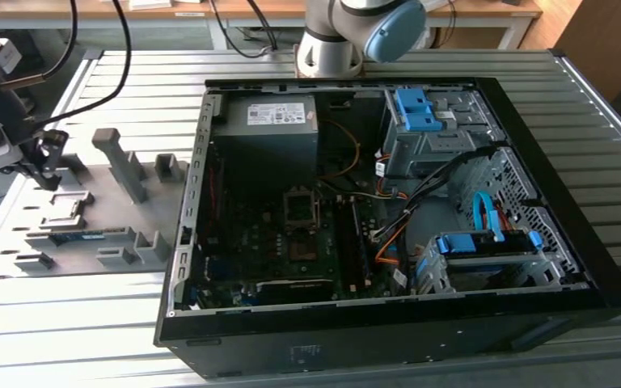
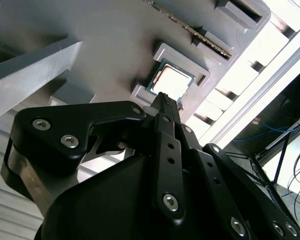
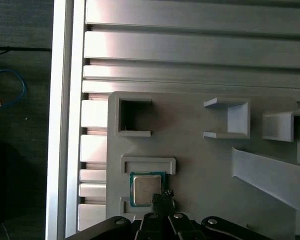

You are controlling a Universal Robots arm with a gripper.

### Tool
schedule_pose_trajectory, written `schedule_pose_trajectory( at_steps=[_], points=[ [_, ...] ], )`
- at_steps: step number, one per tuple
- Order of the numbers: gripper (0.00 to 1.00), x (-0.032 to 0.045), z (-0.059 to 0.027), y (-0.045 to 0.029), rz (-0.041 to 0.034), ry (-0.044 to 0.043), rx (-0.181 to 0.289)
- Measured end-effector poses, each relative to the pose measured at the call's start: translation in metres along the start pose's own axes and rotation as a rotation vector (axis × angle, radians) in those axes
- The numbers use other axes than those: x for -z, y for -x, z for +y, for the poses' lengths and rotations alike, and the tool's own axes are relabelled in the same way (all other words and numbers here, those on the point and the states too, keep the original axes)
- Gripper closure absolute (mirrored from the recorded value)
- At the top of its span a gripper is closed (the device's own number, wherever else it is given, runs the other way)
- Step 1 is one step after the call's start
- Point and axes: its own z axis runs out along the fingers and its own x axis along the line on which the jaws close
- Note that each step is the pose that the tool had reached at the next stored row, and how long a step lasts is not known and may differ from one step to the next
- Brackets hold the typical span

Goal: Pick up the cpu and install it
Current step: 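Reach for the cpu, then pick up the cpu and move it towards the insertion slot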

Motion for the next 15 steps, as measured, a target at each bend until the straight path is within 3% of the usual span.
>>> schedule_pose_trajectory(
  at_steps=[2,15],
  points=[
    [0.9,-0.0008,0.0003,0.0,0.0003,-0.0032,0.01],
    [0.9,-0.0013,0.0005,-0.0001,0.0002,-0.003,0.022]
  ],
)
